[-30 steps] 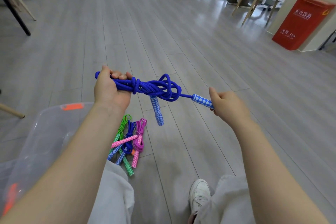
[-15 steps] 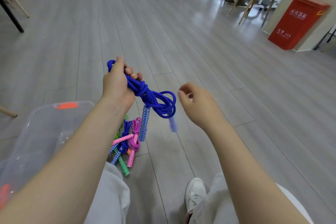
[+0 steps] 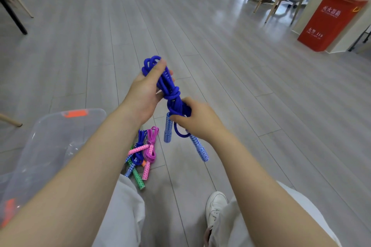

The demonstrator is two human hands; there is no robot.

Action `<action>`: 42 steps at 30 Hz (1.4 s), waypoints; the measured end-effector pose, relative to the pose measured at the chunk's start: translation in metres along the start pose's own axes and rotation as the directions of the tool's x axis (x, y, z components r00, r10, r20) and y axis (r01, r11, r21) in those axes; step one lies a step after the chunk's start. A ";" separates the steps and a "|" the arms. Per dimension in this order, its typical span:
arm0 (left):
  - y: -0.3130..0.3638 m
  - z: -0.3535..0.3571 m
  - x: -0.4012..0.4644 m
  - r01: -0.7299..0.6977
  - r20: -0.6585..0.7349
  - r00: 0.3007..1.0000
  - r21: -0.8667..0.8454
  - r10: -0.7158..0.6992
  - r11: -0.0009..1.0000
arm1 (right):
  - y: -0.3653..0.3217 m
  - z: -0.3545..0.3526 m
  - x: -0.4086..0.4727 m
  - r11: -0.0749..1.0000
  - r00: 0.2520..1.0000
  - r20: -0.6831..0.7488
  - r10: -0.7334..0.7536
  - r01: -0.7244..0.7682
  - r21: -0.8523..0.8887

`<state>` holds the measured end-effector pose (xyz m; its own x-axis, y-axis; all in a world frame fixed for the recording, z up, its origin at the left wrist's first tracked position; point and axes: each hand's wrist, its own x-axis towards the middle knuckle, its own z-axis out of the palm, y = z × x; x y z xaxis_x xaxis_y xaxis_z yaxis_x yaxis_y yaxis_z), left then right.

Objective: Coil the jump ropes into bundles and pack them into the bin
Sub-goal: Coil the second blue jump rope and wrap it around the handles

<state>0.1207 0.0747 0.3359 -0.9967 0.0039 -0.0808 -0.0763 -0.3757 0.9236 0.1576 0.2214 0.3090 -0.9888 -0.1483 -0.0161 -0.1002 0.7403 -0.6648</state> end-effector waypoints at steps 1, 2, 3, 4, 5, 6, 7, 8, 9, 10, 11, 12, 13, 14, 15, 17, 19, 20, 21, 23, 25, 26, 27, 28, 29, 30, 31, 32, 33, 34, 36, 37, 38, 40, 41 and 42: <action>-0.002 -0.001 -0.003 -0.007 0.025 1.000 0.053 0.005 0.999 | -0.001 -0.002 0.001 0.999 1.000 -0.011 0.022 -0.021 0.043; -0.006 -0.003 -0.005 -0.010 0.050 0.999 0.128 0.004 0.992 | -0.002 -0.004 0.001 0.996 0.999 -0.020 0.041 -0.039 0.079; -0.010 -0.004 -0.007 -0.009 0.073 0.997 0.221 -0.007 0.975 | -0.003 -0.006 0.002 0.992 0.998 -0.021 0.057 -0.055 0.113; -0.015 -0.006 -0.009 -0.009 0.100 0.995 0.332 -0.026 0.943 | -0.006 -0.008 0.001 0.985 0.997 -0.017 0.072 -0.068 0.157; -0.020 -0.008 -0.011 0.000 0.138 0.988 0.420 -0.064 0.907 | -0.007 -0.010 0.001 0.971 0.996 -0.010 0.088 -0.083 0.225; -0.025 -0.010 -0.012 0.021 0.176 0.977 0.477 -0.119 0.879 | -0.009 -0.012 0.001 0.943 0.995 -0.004 0.103 -0.096 0.318; -0.029 -0.013 -0.012 0.064 0.199 0.962 0.497 -0.185 0.865 | -0.010 -0.014 0.000 0.902 0.993 0.003 0.117 -0.108 0.417; -0.032 -0.015 -0.011 0.122 0.213 0.943 0.492 -0.255 0.862 | -0.011 -0.017 0.000 0.855 0.992 0.011 0.127 -0.115 0.506; -0.033 -0.017 -0.009 0.191 0.231 0.916 0.464 -0.327 0.865 | -0.013 -0.019 0.001 0.810 0.991 0.011 0.134 -0.116 0.574; -0.033 -0.018 -0.007 0.238 0.263 0.885 0.453 -0.384 0.859 | -0.013 -0.020 0.003 0.778 0.989 0.000 0.145 -0.114 0.618; -0.033 -0.019 -0.004 0.258 0.305 0.854 0.452 -0.420 0.854 | -0.014 -0.021 0.007 0.763 0.987 -0.016 0.160 -0.114 0.636; -0.031 -0.019 -0.002 0.272 0.337 0.827 0.462 -0.451 0.844 | -0.013 -0.021 0.012 0.758 0.984 -0.028 0.176 -0.117 0.641; -0.028 -0.019 0.001 0.285 0.366 0.798 0.471 -0.479 0.835 | -0.013 -0.021 0.017 0.756 0.982 -0.030 0.185 -0.122 0.643; -0.026 -0.021 0.006 0.309 0.379 0.770 0.482 -0.513 0.820 | -0.013 -0.020 0.022 0.750 0.982 -0.021 0.188 -0.130 0.648; -0.026 -0.025 0.012 0.338 0.391 0.740 0.488 -0.548 0.805 | -0.011 -0.018 0.028 0.745 0.981 -0.005 0.193 -0.143 0.651; -0.027 -0.037 0.027 0.367 0.365 0.705 0.545 -0.608 0.754 | -0.007 -0.011 0.041 0.745 0.980 0.036 0.198 -0.174 0.645; -0.032 -0.056 0.041 0.375 0.285 0.708 0.623 -0.646 0.686 | 0.000 0.004 0.055 0.753 0.972 0.079 0.221 -0.221 0.620; -0.037 -0.066 0.045 0.393 0.226 0.715 0.652 -0.661 0.648 | 0.005 0.015 0.063 0.760 0.965 0.107 0.238 -0.254 0.599; -0.043 -0.076 0.048 0.419 0.175 0.714 0.670 -0.678 0.613 | 0.010 0.027 0.069 0.771 0.957 0.143 0.251 -0.287 0.568; -0.058 -0.100 0.051 0.486 0.084 0.687 0.685 -0.722 0.543 | 0.022 0.060 0.087 0.786 0.935 0.220 0.279 -0.354 0.508; -0.075 -0.116 0.047 0.499 0.091 0.659 0.689 -0.746 0.525 | 0.032 0.084 0.093 0.790 0.916 0.252 0.313 -0.398 0.466; -0.087 -0.126 0.046 0.496 0.105 0.647 0.693 -0.755 0.522 | 0.038 0.099 0.098 0.793 0.908 0.264 0.327 -0.415 0.446; -0.099 -0.137 0.046 0.501 0.108 0.629 0.701 -0.770 0.508 | 0.045 0.116 0.104 0.802 0.901 0.267 0.341 -0.428 0.417; -0.112 -0.148 0.046 0.502 0.098 0.615 0.717 -0.783 0.484 | 0.054 0.131 0.110 0.812 0.895 0.271 0.355 -0.438 0.385; -0.125 -0.158 0.047 0.484 0.091 0.618 0.739 -0.781 0.469 | 0.062 0.146 0.114 0.816 0.888 0.274 0.369 -0.451 0.362; -0.137 -0.167 0.048 0.434 0.091 0.647 0.772 -0.757 0.464 | 0.070 0.160 0.118 0.812 0.881 0.275 0.385 -0.465 0.353; -0.149 -0.176 0.050 0.374 0.095 0.685 0.805 -0.723 0.460 | 0.077 0.173 0.120 0.809 0.876 0.272 0.397 -0.474 0.346; -0.160 -0.182 0.053 0.315 0.091 0.722 0.839 -0.686 0.443 | 0.084 0.186 0.123 0.811 0.874 0.263 0.408 -0.479 0.336; -0.171 -0.189 0.056 0.256 0.083 0.755 0.876 -0.650 0.409 | 0.090 0.197 0.126 0.814 0.874 0.253 0.414 -0.480 0.326; -0.182 -0.195 0.058 0.192 0.068 0.787 0.918 -0.614 0.347 | 0.096 0.209 0.128 0.816 0.872 0.252 0.420 -0.485 0.316; -0.207 -0.209 0.062 0.108 0.030 0.842 0.969 -0.538 0.223 | 0.106 0.231 0.134 0.825 0.863 0.273 0.425 -0.494 0.275; -0.219 -0.217 0.064 0.102 0.013 0.866 0.974 -0.499 0.202 | 0.111 0.242 0.137 0.839 0.860 0.297 0.414 -0.487 0.243; -0.231 -0.225 0.065 0.118 -0.016 0.886 0.974 -0.464 0.193 | 0.115 0.251 0.138 0.856 0.858 0.332 0.391 -0.471 0.210; -0.250 -0.241 0.068 0.190 -0.107 0.906 0.967 -0.410 0.167 | 0.122 0.267 0.138 0.899 0.851 0.413 0.326 -0.414 0.144; -0.259 -0.249 0.068 0.227 -0.156 0.908 0.963 -0.390 0.145 | 0.125 0.275 0.137 0.916 0.844 0.443 0.302 -0.385 0.111; -0.265 -0.255 0.067 0.263 -0.201 0.907 0.957 -0.371 0.124 | 0.129 0.281 0.134 0.929 0.839 0.463 0.286 -0.362 0.083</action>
<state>0.0812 -0.0618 -0.0101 -0.8701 -0.0436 -0.4909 -0.2970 0.8412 0.4518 0.0430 0.1127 0.0106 -0.8073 -0.2162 -0.5491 0.2738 0.6869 -0.6731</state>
